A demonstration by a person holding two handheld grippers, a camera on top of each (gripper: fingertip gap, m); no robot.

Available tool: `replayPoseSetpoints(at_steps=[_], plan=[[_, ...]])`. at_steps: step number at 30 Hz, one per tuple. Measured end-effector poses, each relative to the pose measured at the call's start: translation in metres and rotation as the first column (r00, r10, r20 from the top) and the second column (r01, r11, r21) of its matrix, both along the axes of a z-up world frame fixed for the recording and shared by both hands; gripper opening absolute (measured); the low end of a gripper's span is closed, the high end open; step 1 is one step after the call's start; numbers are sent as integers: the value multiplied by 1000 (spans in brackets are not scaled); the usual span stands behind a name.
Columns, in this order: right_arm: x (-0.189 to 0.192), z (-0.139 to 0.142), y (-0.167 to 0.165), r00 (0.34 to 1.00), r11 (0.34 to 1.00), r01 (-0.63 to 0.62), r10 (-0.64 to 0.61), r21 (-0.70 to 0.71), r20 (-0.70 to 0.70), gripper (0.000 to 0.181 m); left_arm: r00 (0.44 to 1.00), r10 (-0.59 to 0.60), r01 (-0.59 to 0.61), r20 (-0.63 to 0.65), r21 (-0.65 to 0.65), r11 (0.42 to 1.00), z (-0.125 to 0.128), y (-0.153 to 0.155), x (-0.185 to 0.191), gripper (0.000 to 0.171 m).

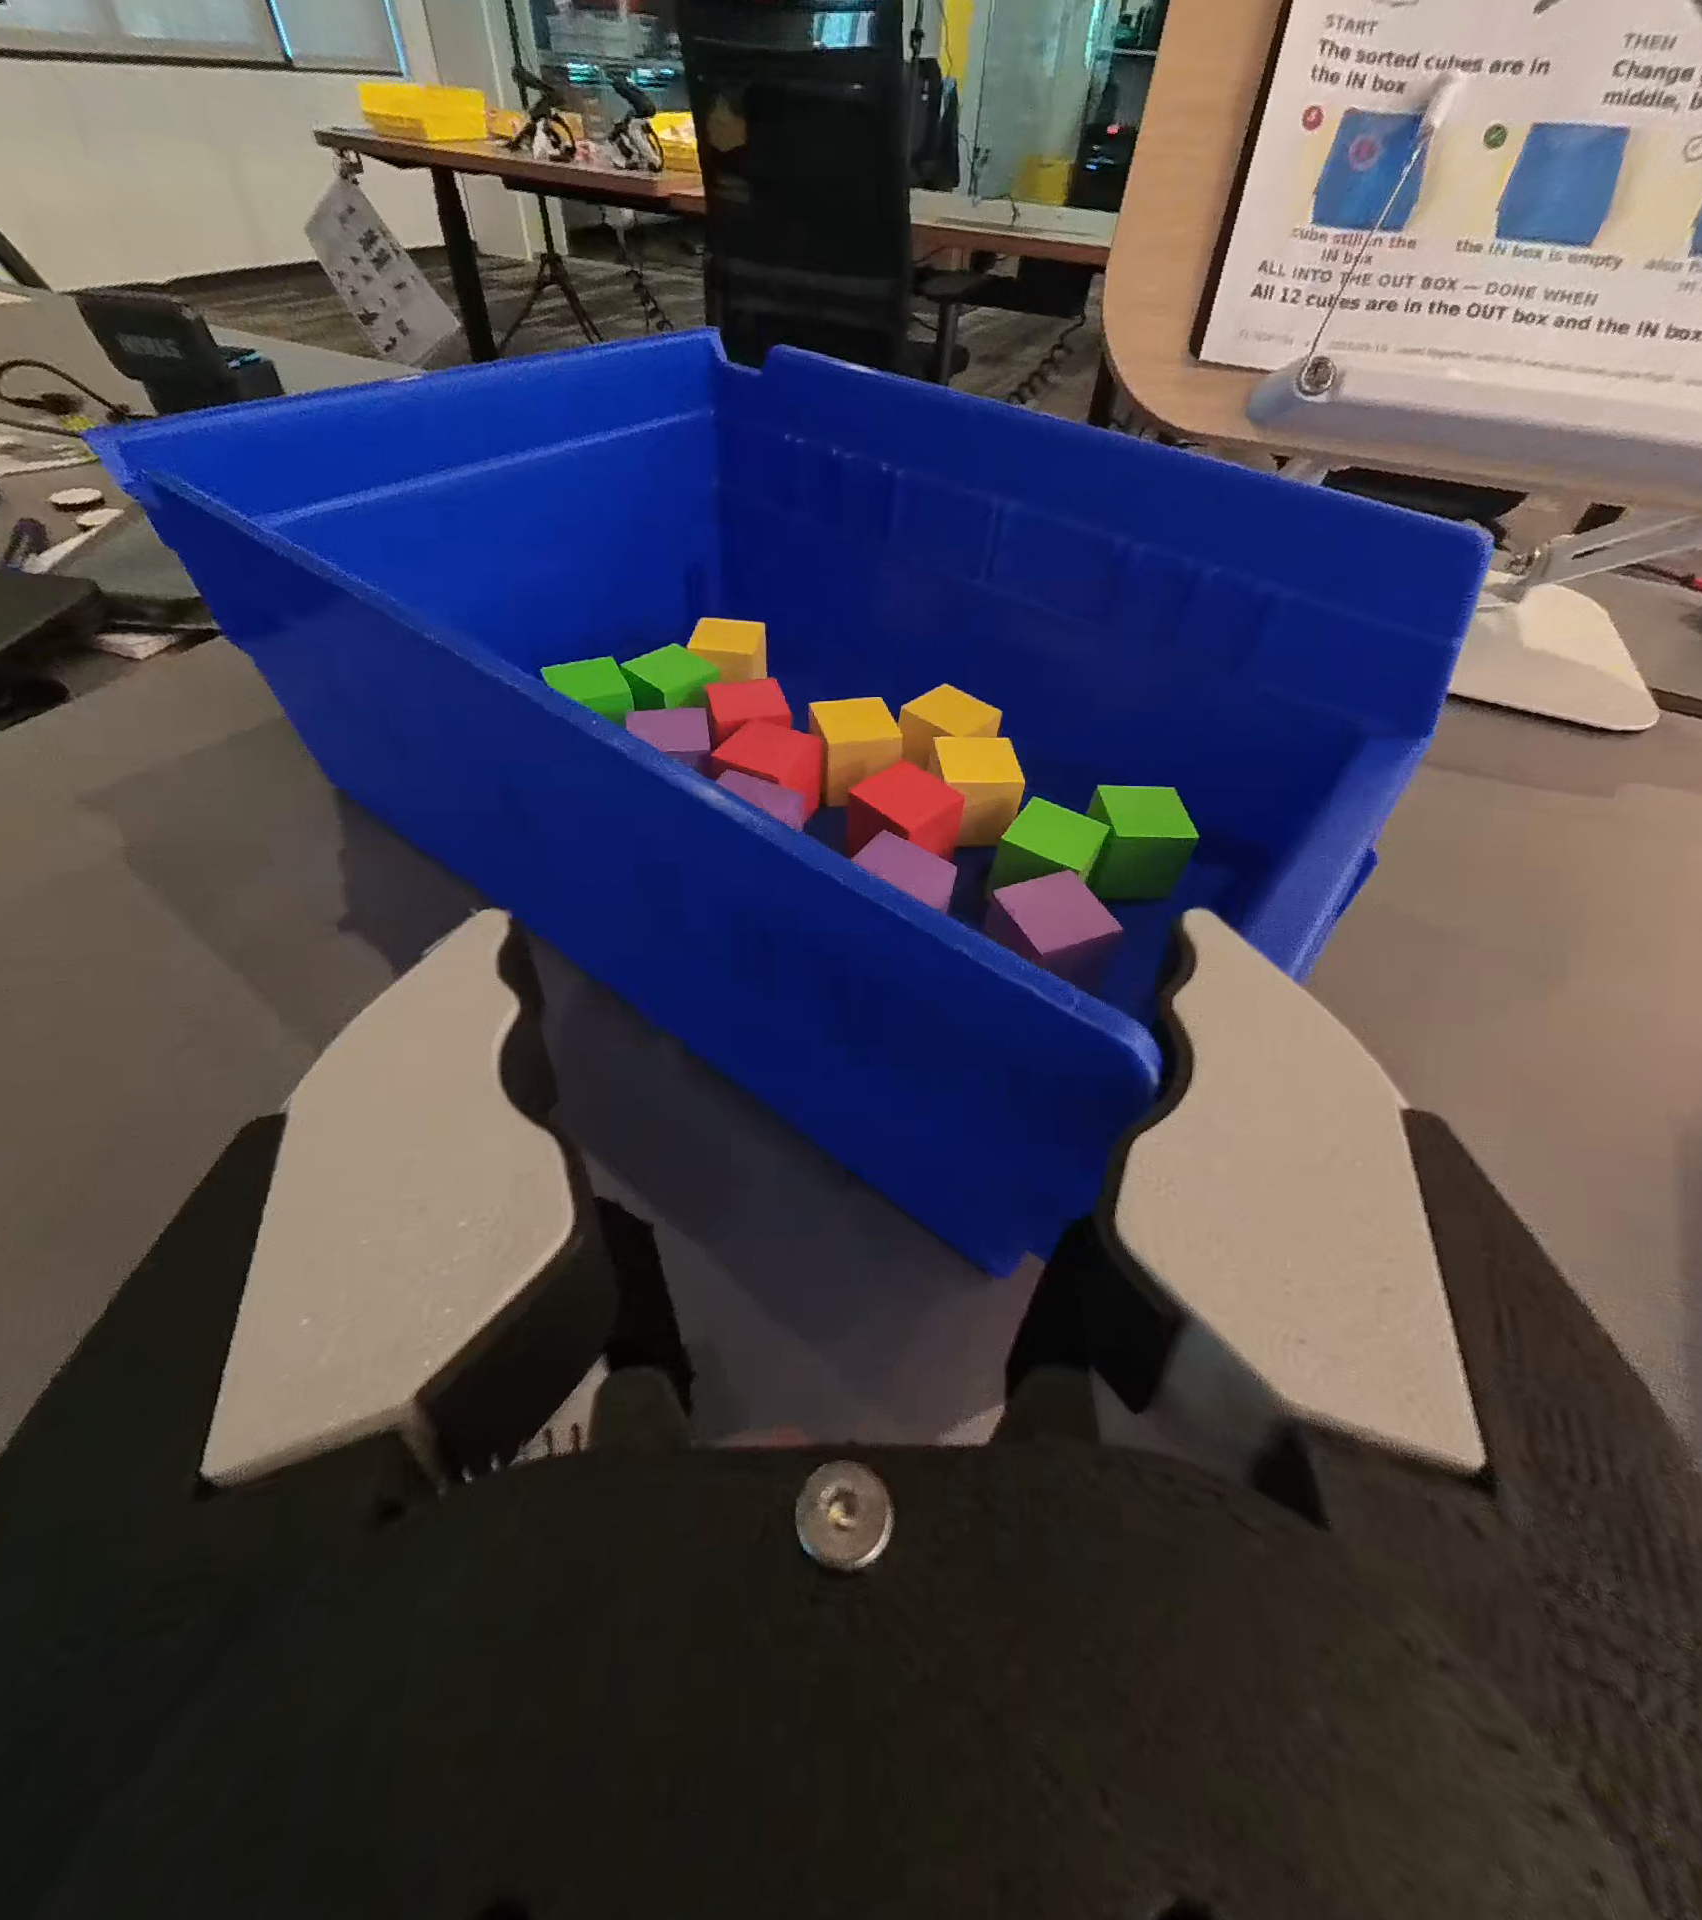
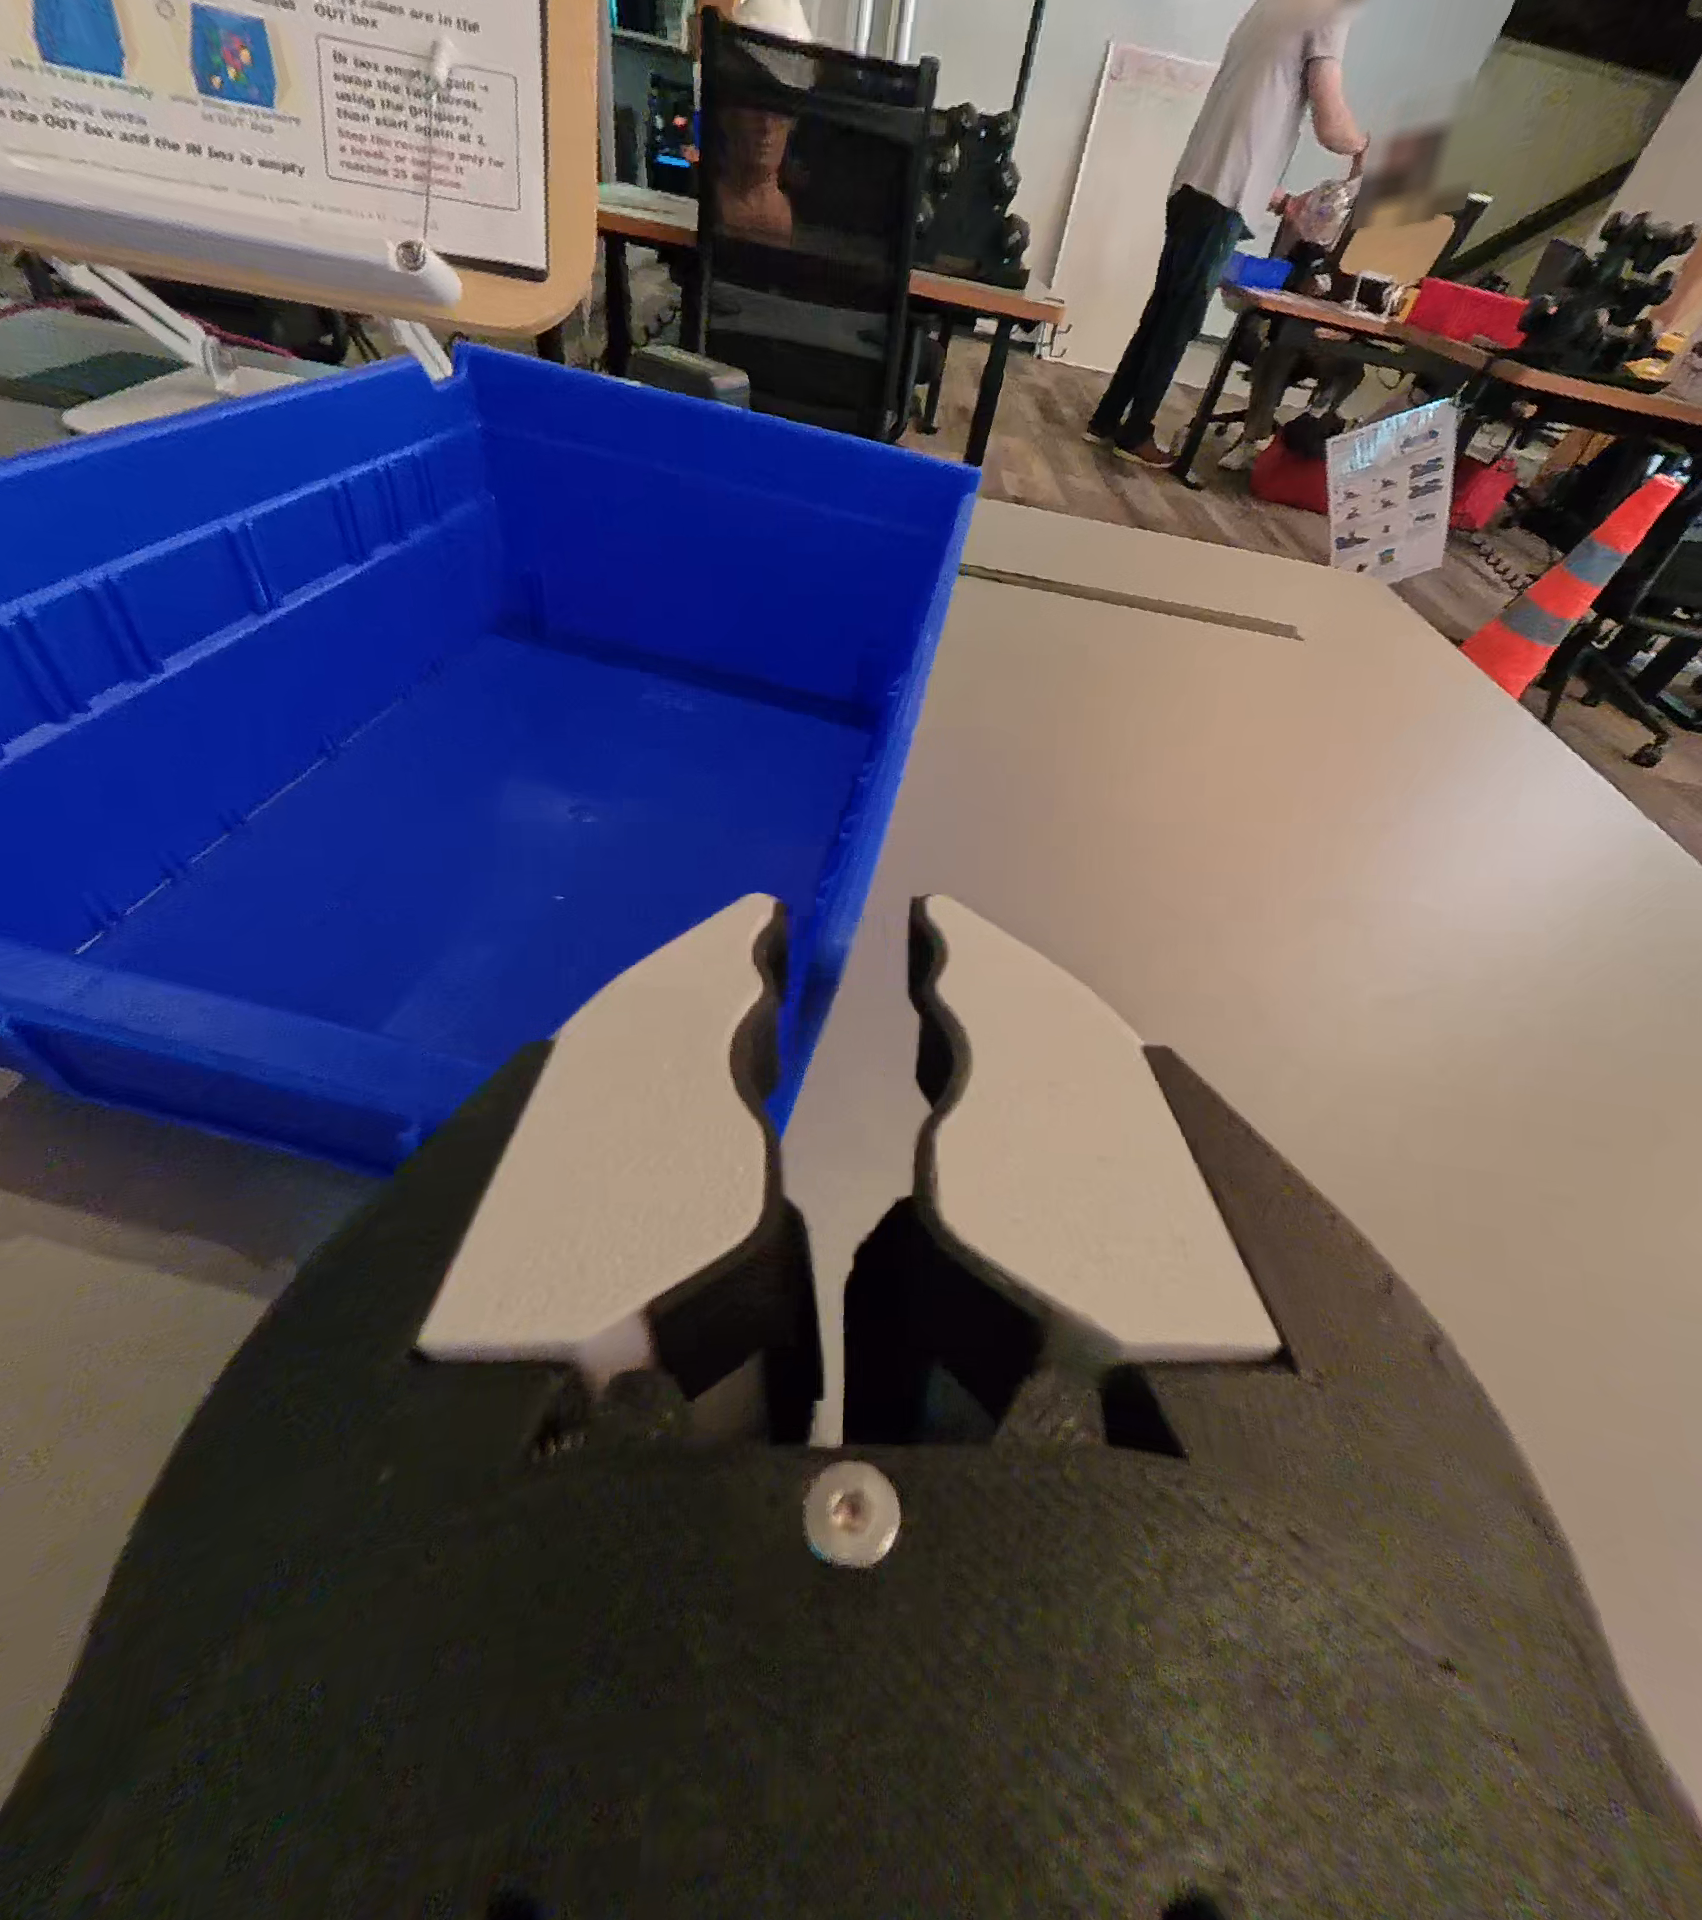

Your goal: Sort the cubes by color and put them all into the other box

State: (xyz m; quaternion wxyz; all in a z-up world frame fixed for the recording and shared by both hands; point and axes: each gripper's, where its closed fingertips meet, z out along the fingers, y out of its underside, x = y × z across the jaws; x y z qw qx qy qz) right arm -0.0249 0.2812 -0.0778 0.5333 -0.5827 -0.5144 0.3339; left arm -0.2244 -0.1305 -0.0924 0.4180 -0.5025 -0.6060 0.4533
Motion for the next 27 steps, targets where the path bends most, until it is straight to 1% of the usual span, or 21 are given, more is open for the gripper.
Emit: replayPoseSetpoints(at_steps=[1, 2, 4, 5, 8, 13, 16, 20, 23, 27], plan=[[2, 1, 2, 1000, 1000, 2, -2, 1, -3, 26, 1000, -8, 8, -6, 0, 1000, 1, 1, 0, 106], [4, 3, 4, 1000, 1000, 6, -6, 3, -6, 31, 1000, -12, 12, -10, 8, 1000, 1, 2, 0, 87], [9, 5, 8, 1000, 1000, 10, -10, 5, -25, 41, 1000, -6, 6, -13, 18, 1000, 2, -1, 0, 63], [11, 6, 10, 999, 1000, 11, -11, 6, -33, 46, 1000, -10, 11, -12, 19, 1000, 2, -2, -1, 62], [16, 10, 12, 999, 1000, 9, -8, 10, -44, 52, 1000, -23, 23, -7, 10, 1000, 2, -9, 1, 60], [20, 21, 9, 997, 999, 14, -12, 32, -73, 50, 998, -62, 62, -3, -4, 998, 2, -38, 6, 47], [21, 29, 2, 996, 998, 9, -3, 56, -91, 49, 992, -126, 126, 5, 16, 992, 2, -53, 7, 46], [23, 41, -8, 992, 996, 8, 2, 86, -124, 49, 993, -115, 115, 24, 8, 993, 1, -76, 8, 33], [24, 51, -21, 987, 996, -7, 21, 91, -160, 49, 993, -111, 111, 34, -6, 994, 1, -87, 7, 26], [21, 64, -64, 972, 991, -89, 107, 96, -207, 52, 993, -109, 110, 49, -33, 993, 1, -100, 9, 17]])
